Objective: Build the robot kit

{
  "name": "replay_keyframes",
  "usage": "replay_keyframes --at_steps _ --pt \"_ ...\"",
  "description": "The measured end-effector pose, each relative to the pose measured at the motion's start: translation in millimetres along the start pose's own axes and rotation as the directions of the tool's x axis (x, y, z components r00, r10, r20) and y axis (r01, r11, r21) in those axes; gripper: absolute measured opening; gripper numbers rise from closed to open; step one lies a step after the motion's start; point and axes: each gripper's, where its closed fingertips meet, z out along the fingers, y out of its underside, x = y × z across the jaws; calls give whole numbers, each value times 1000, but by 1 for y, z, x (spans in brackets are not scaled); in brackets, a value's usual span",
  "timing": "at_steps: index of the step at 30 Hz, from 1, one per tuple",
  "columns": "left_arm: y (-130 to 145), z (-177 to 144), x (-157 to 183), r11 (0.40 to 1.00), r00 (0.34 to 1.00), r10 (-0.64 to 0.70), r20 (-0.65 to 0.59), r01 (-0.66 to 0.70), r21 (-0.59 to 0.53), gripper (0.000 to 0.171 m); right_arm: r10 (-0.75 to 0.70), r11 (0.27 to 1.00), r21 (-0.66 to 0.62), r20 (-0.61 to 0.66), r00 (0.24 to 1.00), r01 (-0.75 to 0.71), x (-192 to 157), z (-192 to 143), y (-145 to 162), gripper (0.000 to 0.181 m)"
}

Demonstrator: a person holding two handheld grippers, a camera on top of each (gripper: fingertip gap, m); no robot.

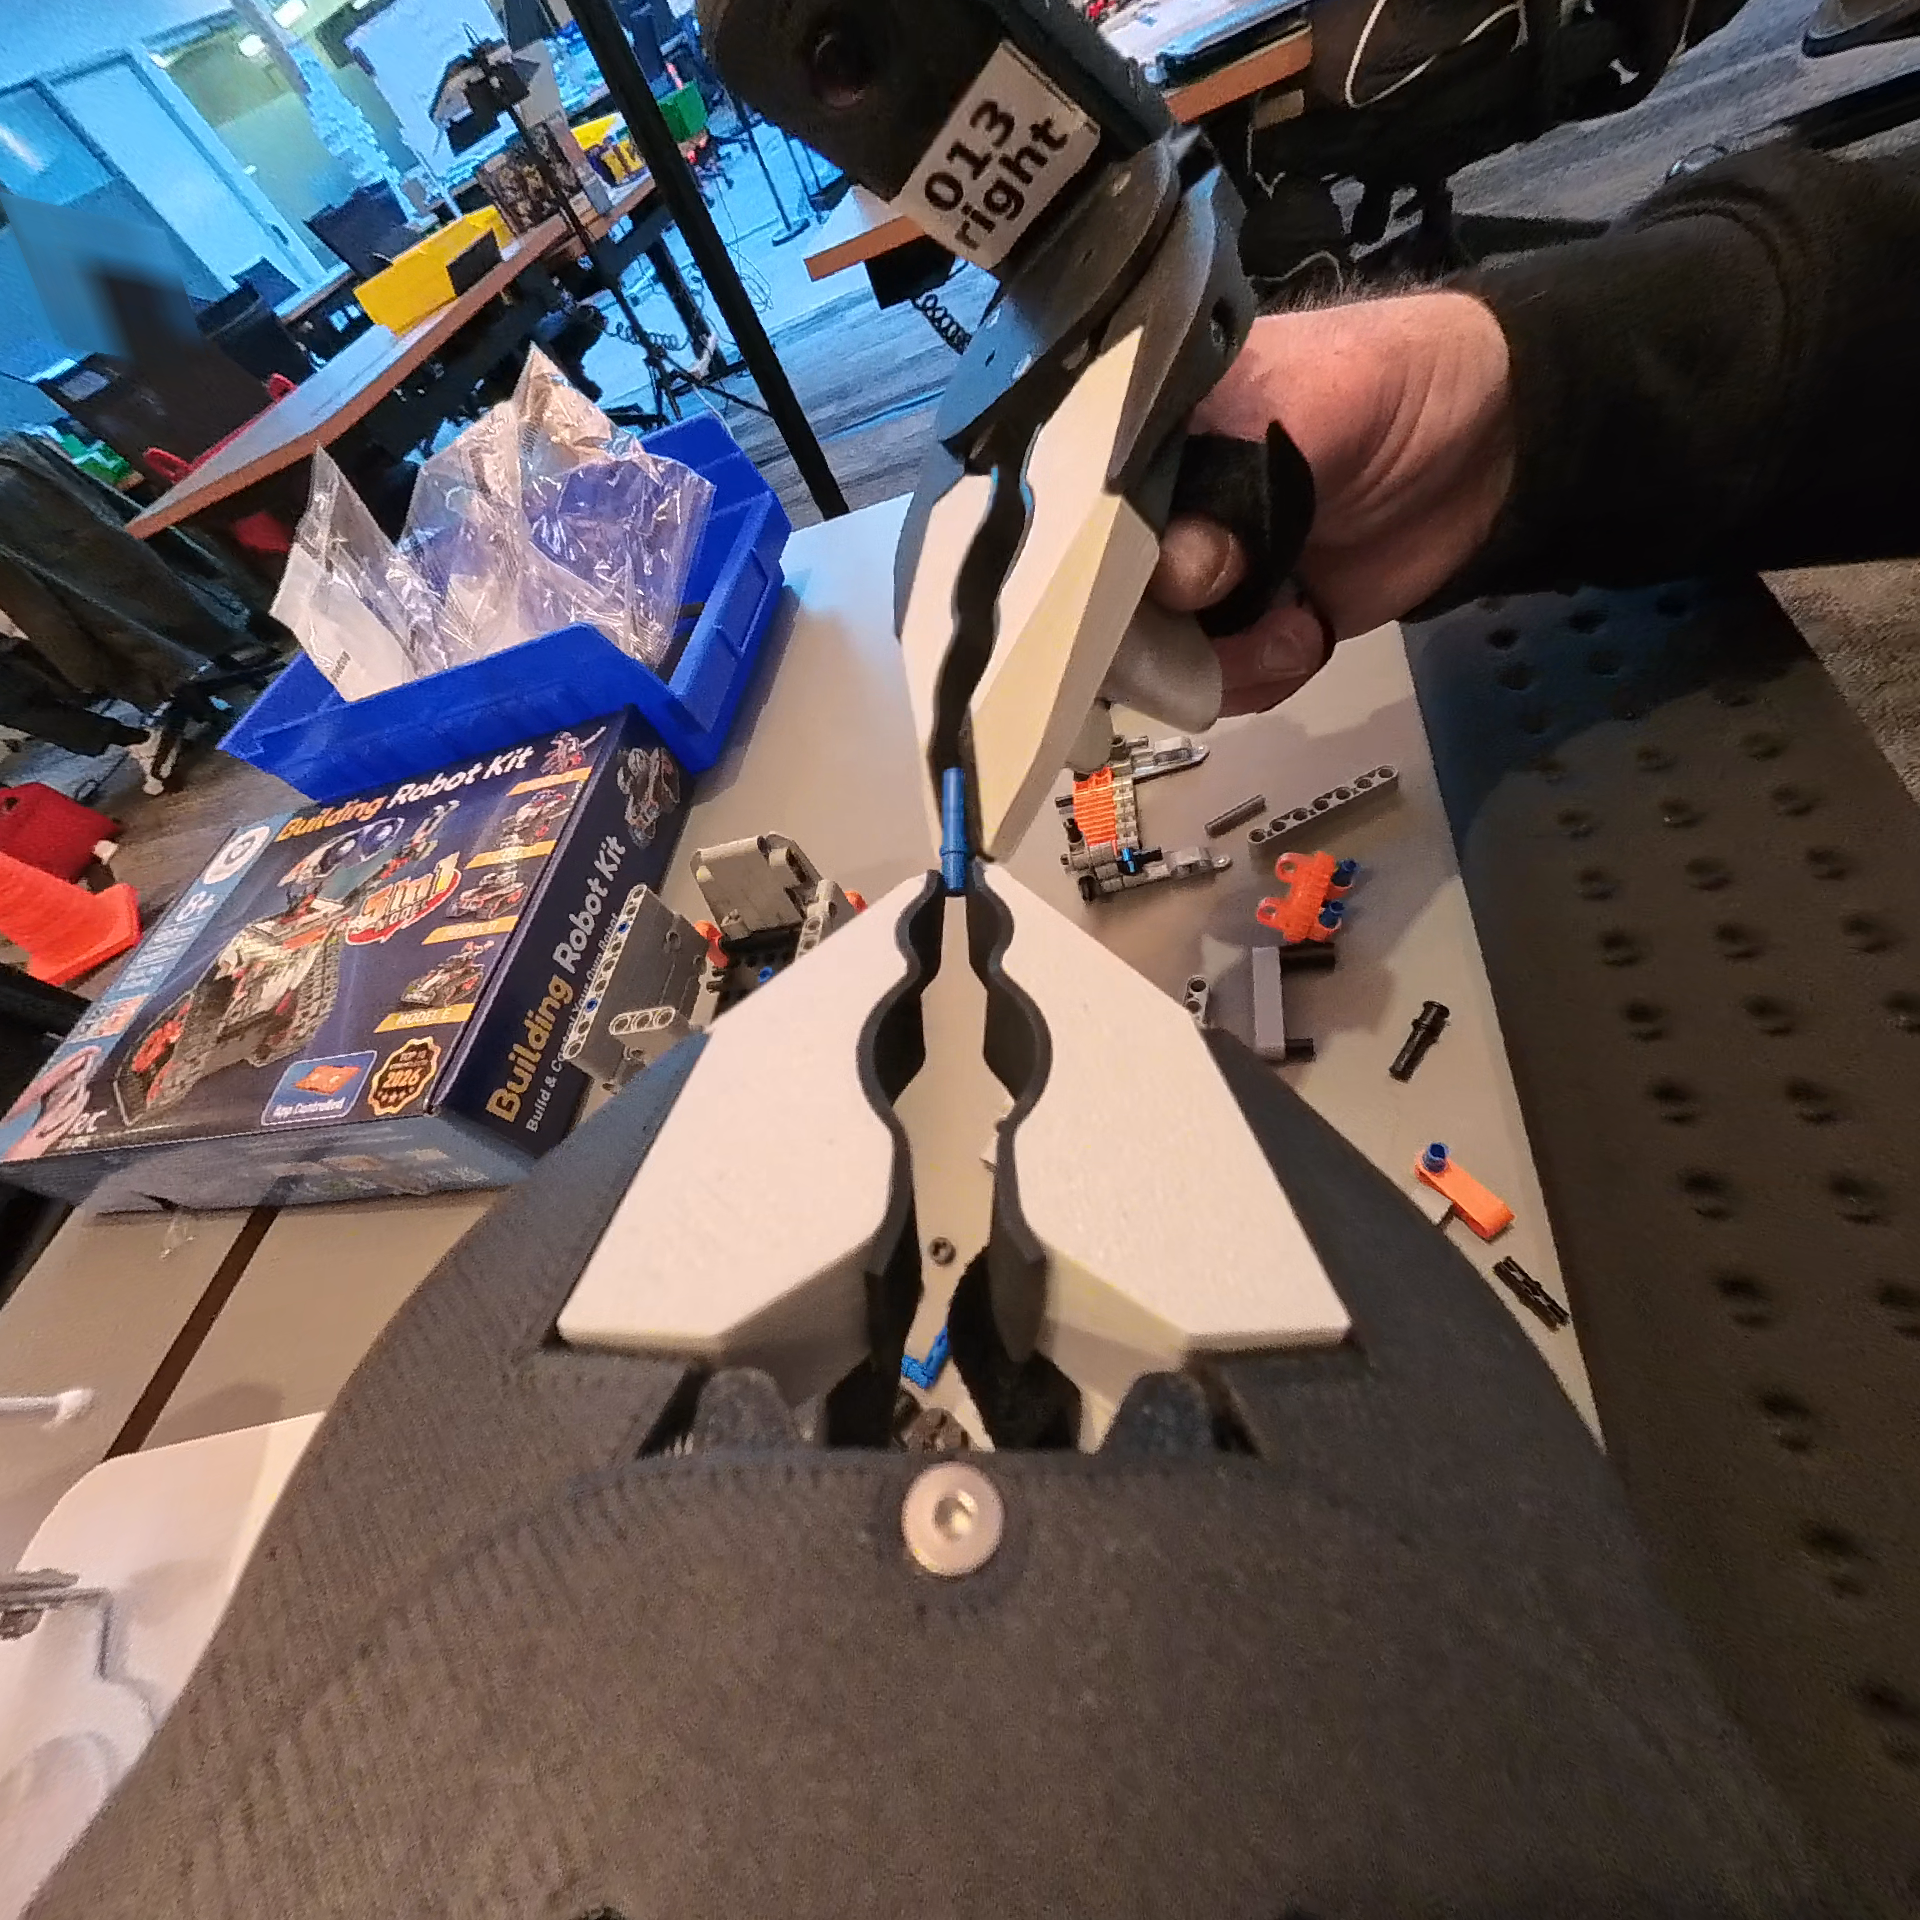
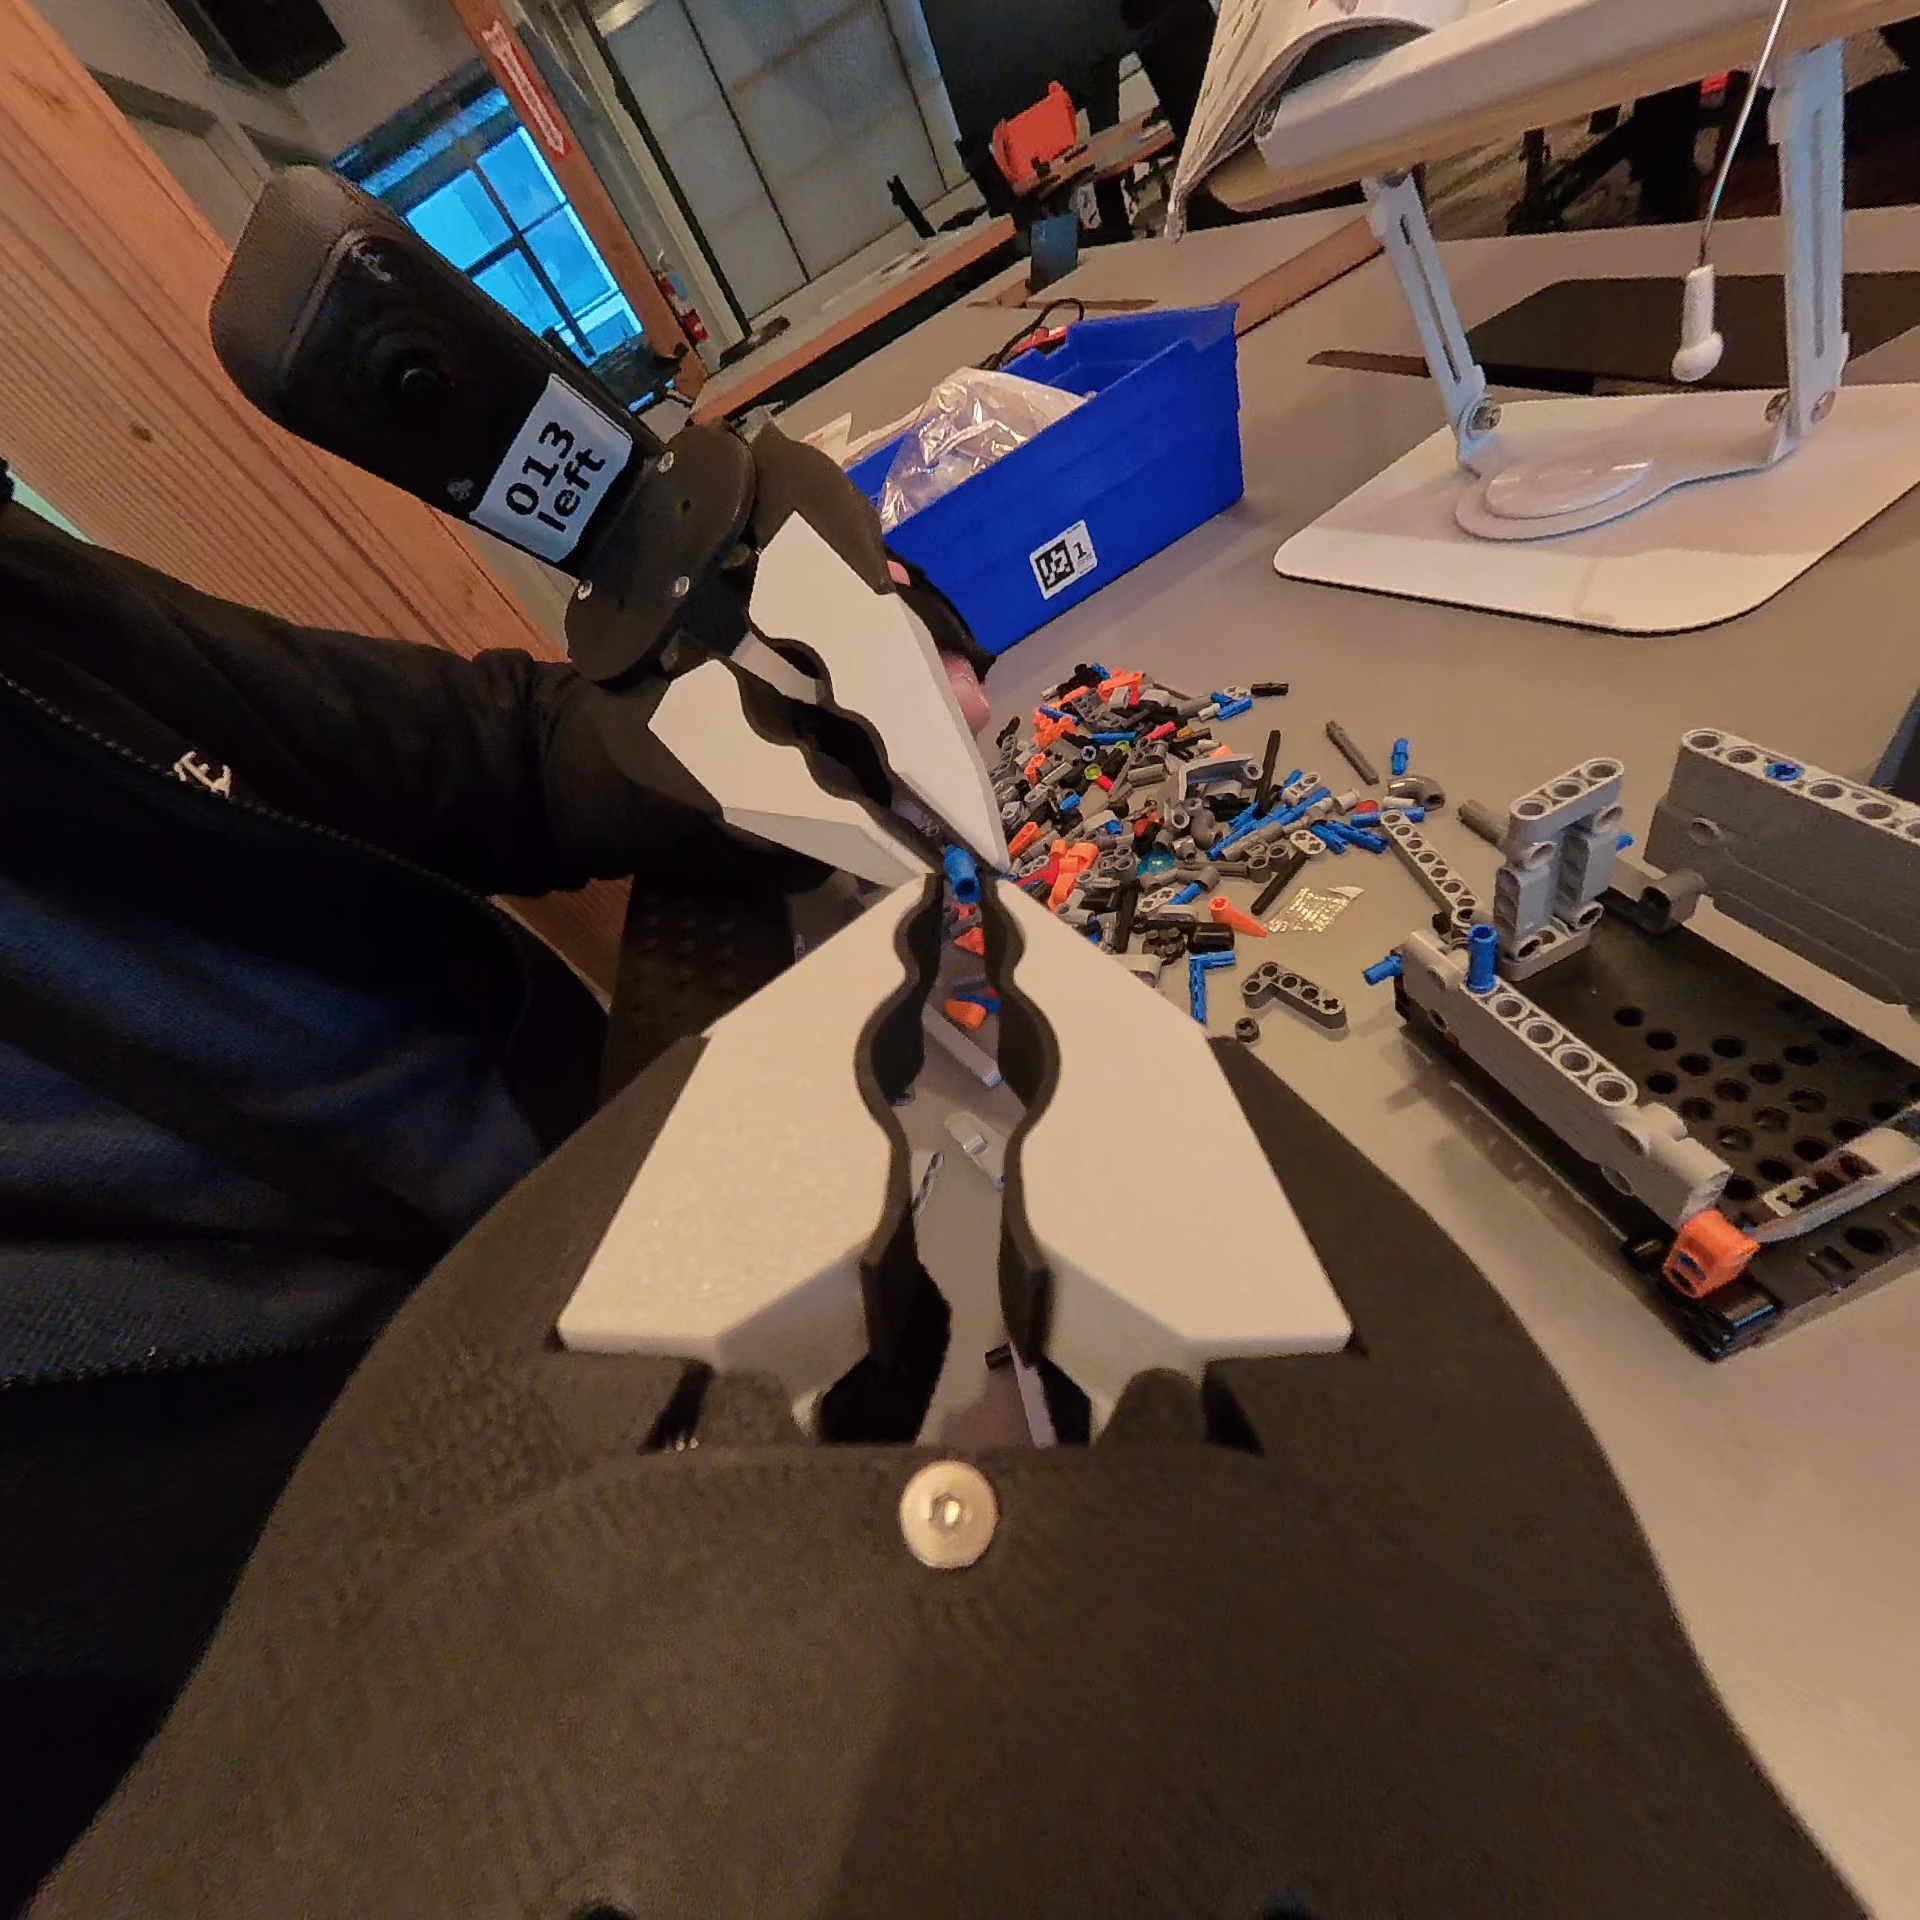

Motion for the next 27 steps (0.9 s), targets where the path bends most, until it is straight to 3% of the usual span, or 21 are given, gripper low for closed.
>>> replay_keyframes --at_steps 8,13,15,18,22,27 --pt "-1 6 1 999 999 32 7 -32 -18 2 -1 1000 23 -6 1000 1 2 -6 -3 2" --pt "16 20 -11 996 1000 -31 -2 31 -78 10 -120 990 -96 -152 981 106 27 -17 -1 2" --pt "31 28 -24 988 997 -72 21 74 -139 27 -232 959 -216 -237 943 182 46 -27 1 2" --pt "49 46 -38 969 994 -96 49 104 -223 38 -395 876 -409 -300 868 257 73 -36 3 2" --pt "53 69 -47 954 996 -76 47 86 -286 39 -514 764 -566 -246 821 309 95 -34 14 2" --pt "81 93 -44 907 991 -129 -18 110 -406 38 -585 674 -651 -182 790 349 110 -29 22 2"
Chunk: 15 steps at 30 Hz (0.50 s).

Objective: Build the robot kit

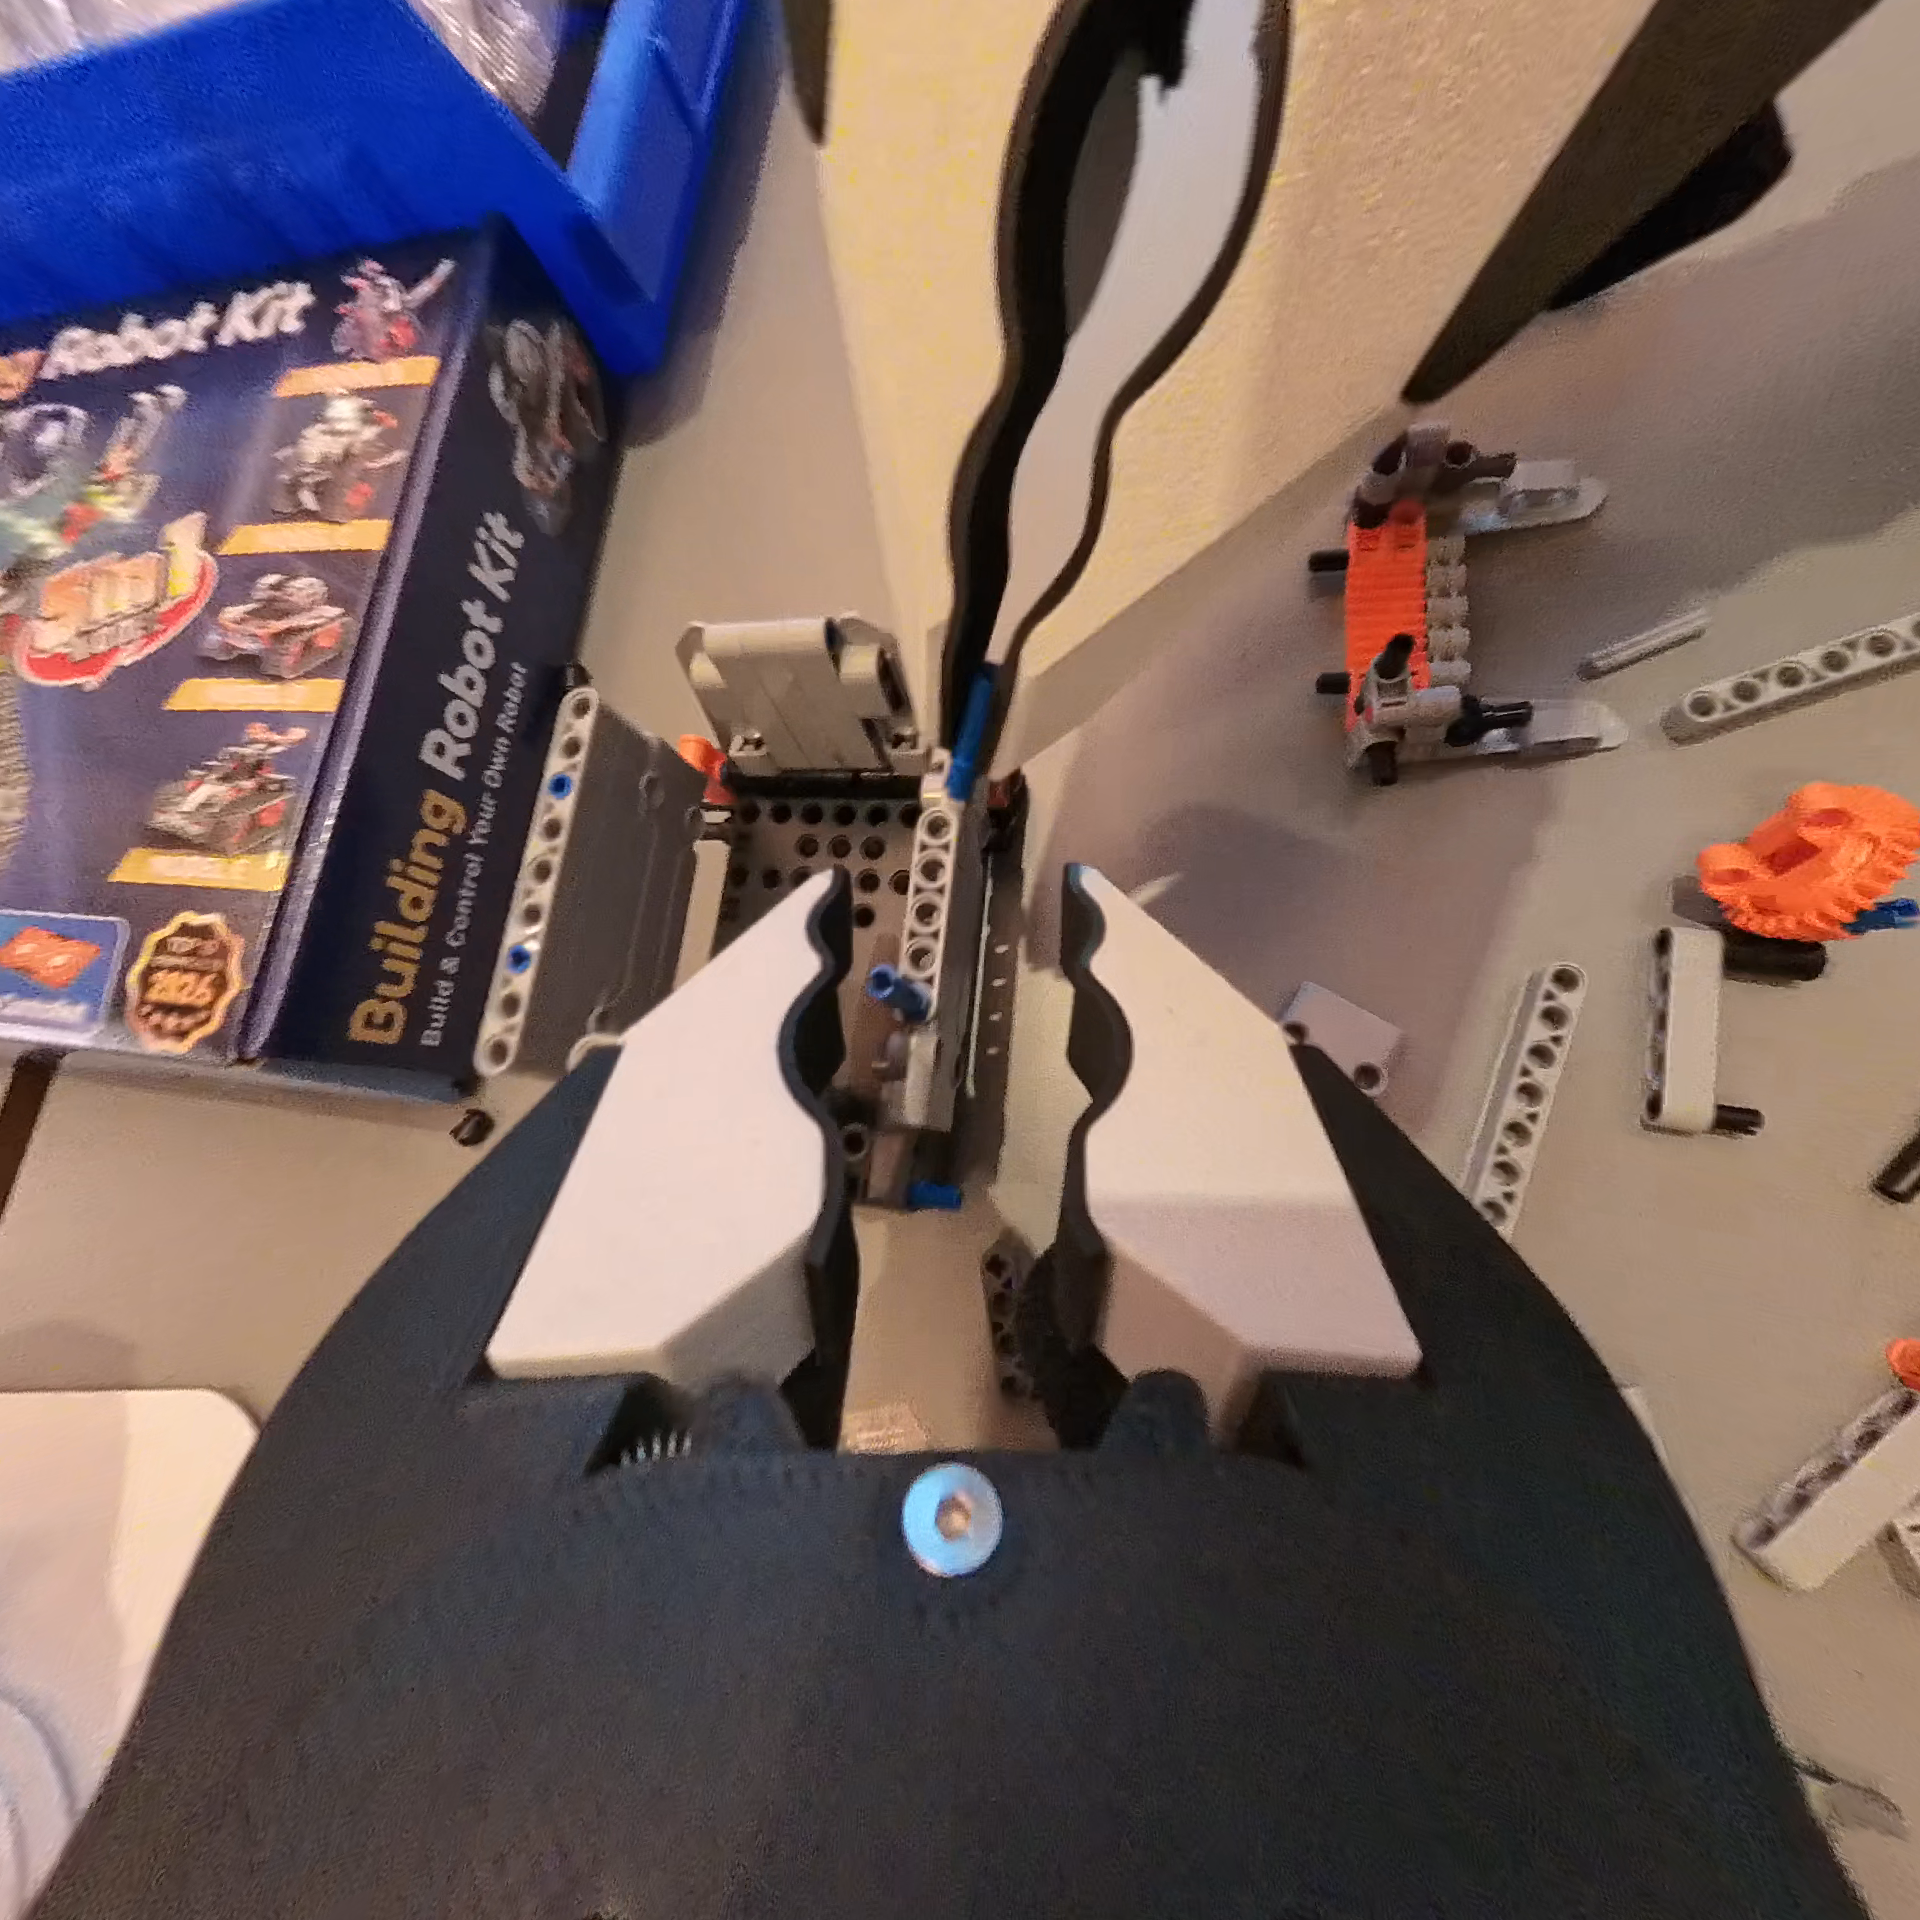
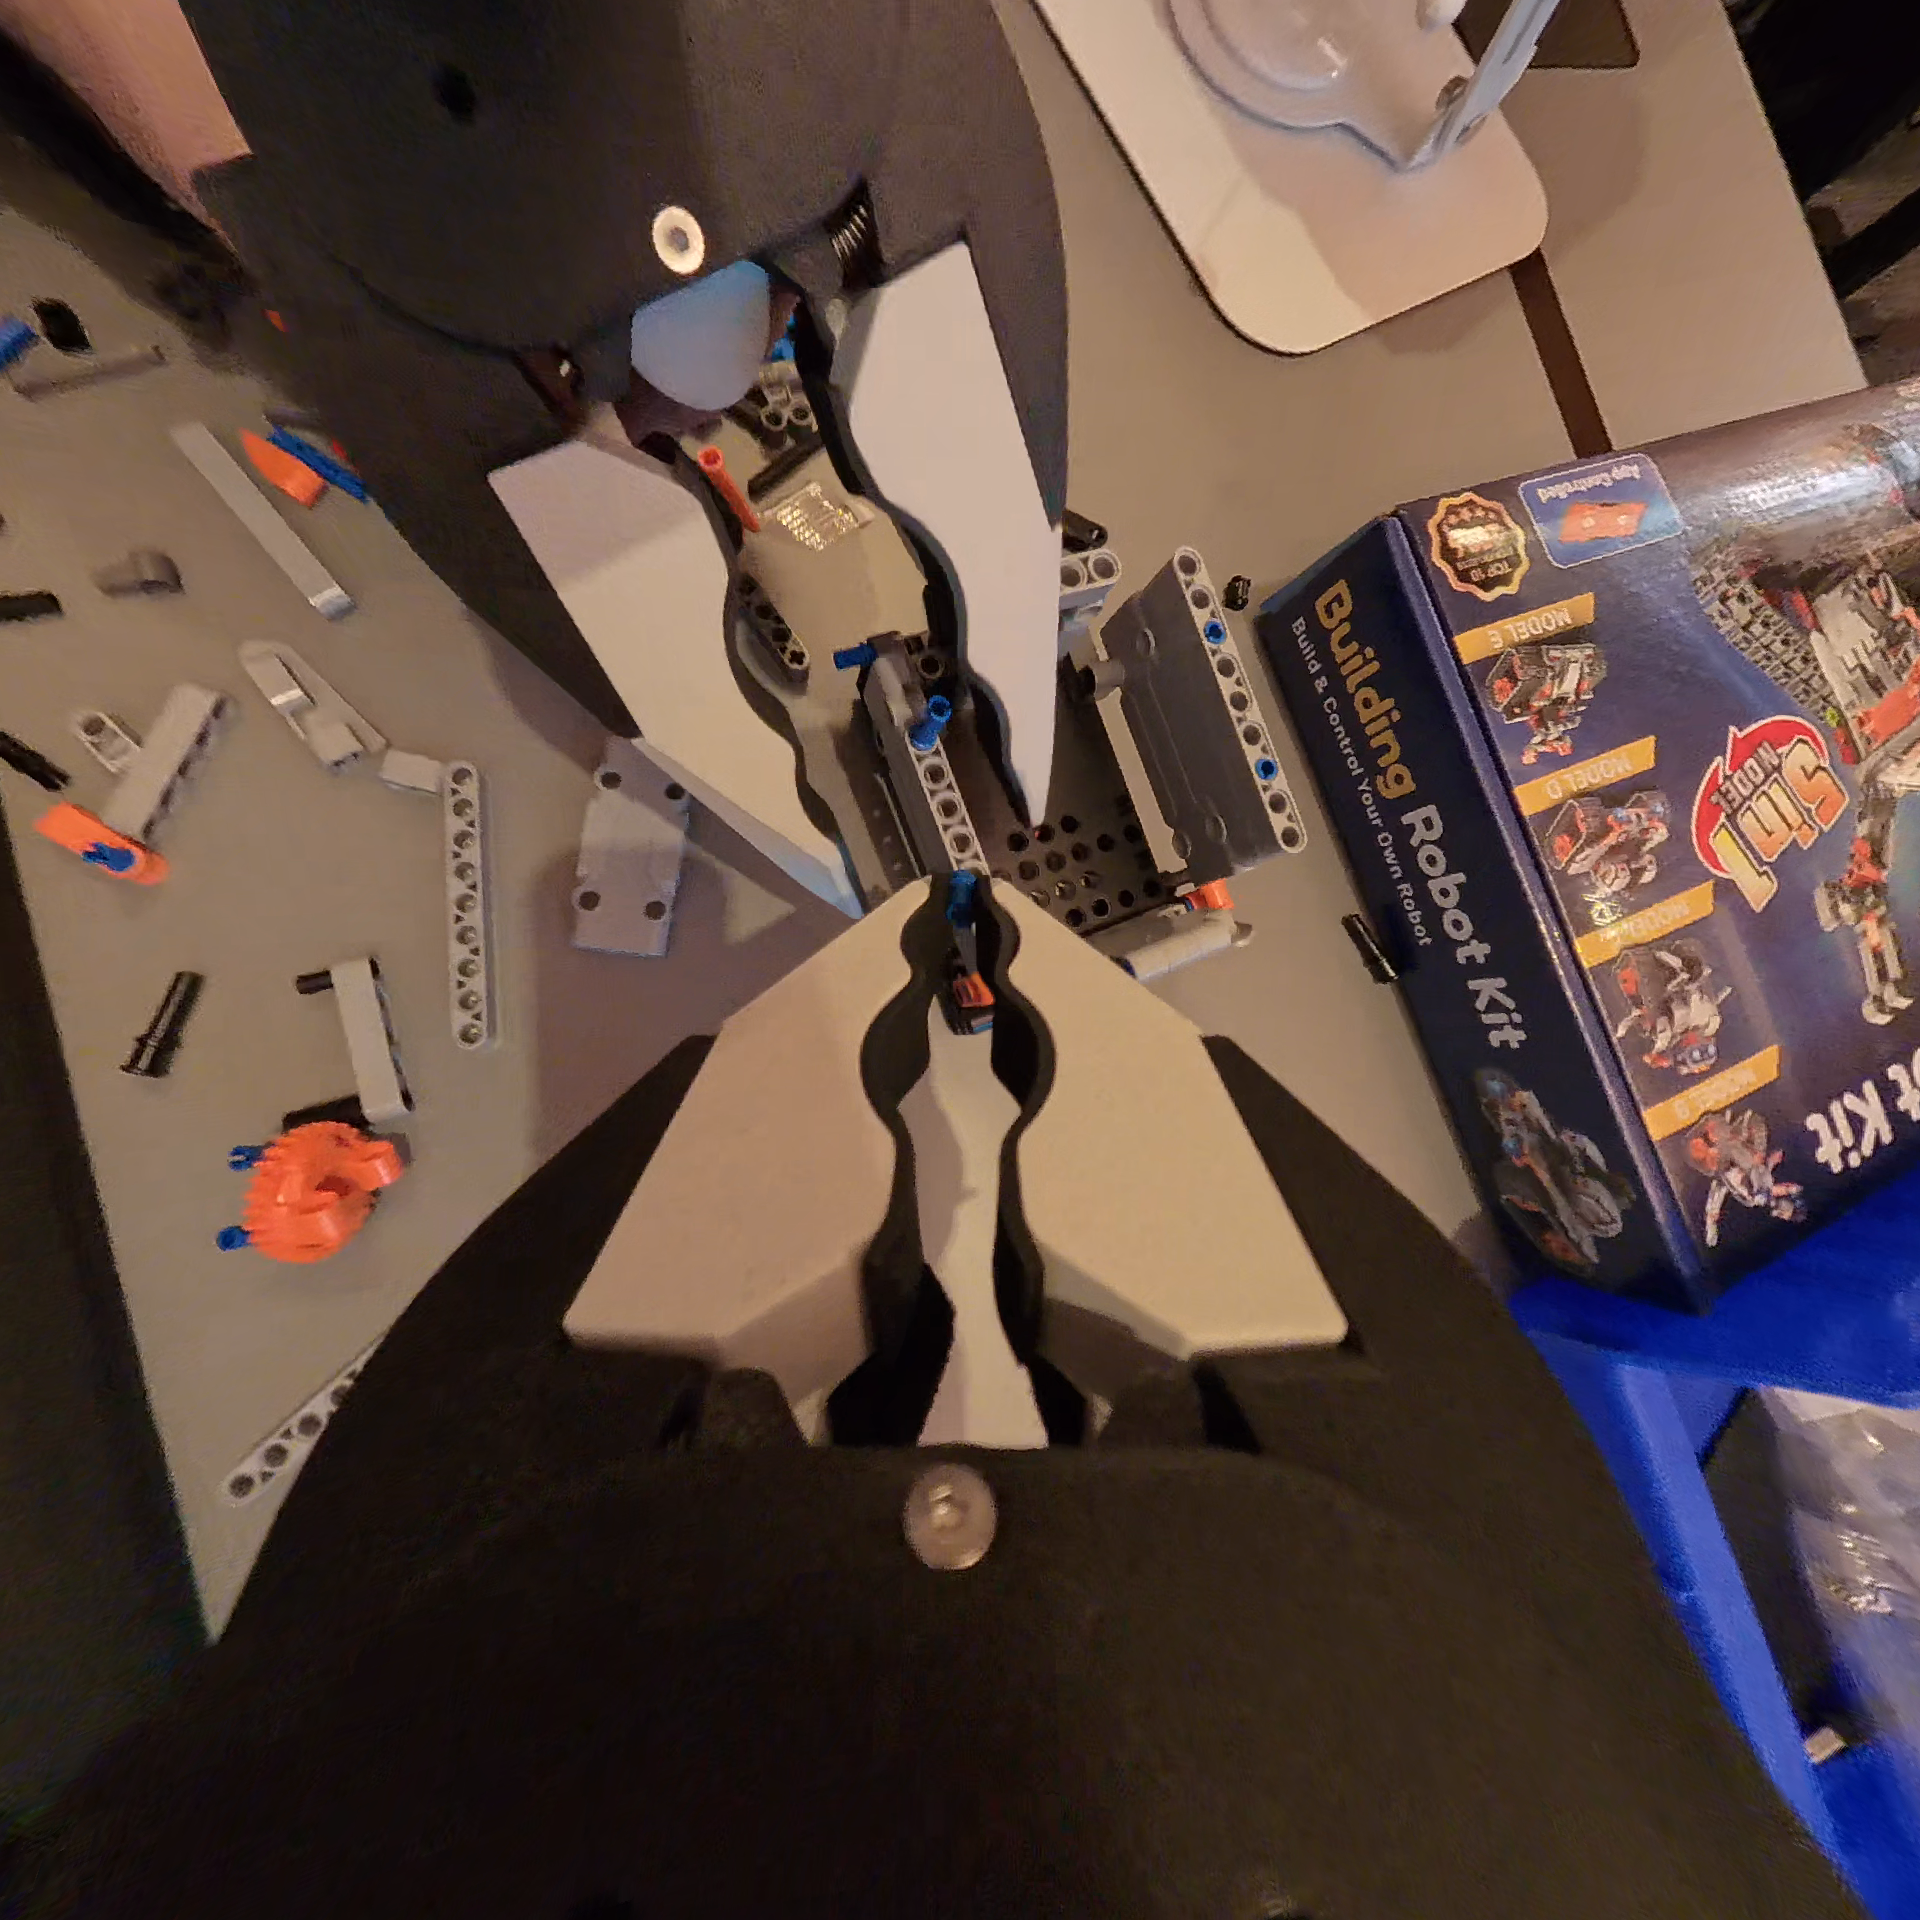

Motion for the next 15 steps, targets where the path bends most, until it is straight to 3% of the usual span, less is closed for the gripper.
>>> replay_keyframes --at_steps 3,5,15 --pt "3 6 0 1000 1000 -13 -15 12 -15 32 -41 998 -43 3 999 41 2 6 4 2" --pt "1 6 -2 1000 1000 -21 -14 21 8 17 -59 997 -55 10 998 60 2 9 4 2" --pt "0 7 -2 999 998 -27 -52 29 35 6 -156 977 -143 39 987 160 0 16 3 2"
